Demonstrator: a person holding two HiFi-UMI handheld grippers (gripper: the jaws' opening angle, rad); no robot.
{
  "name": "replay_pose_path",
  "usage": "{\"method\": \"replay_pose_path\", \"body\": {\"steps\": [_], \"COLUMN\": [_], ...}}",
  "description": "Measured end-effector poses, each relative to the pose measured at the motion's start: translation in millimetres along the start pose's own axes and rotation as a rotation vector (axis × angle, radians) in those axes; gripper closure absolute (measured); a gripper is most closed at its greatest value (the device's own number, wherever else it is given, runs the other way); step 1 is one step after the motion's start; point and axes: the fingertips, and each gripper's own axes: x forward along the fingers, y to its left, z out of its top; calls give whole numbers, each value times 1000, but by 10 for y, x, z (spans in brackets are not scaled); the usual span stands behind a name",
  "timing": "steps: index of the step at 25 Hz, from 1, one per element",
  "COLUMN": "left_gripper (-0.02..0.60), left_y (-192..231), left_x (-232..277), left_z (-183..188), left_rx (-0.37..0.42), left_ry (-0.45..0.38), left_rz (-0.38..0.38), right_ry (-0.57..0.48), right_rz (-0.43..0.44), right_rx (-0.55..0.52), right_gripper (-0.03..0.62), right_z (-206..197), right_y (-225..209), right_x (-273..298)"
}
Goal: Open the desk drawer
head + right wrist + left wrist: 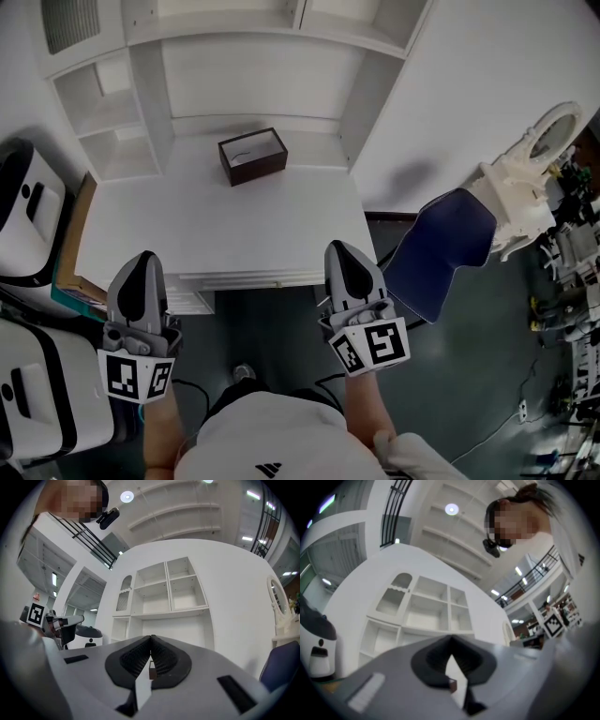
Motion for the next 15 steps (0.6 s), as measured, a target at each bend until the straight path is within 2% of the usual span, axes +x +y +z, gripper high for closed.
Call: {"method": "replay_pose_path", "body": {"steps": [8, 15], "left_gripper": [575, 575], "left_y": [312, 435], "left_x": [154, 287], "left_z": [-132, -327], "left_rx": [-18, -50], "left_ry": [6, 25], "left_rz": [-29, -50], "right_ry": [45, 145], "right_rz": [-33, -55], "right_rx": [44, 123], "right_gripper": [603, 603], "right_z": [-212, -649], "right_y": [72, 27], "right_x": [304, 463]}}
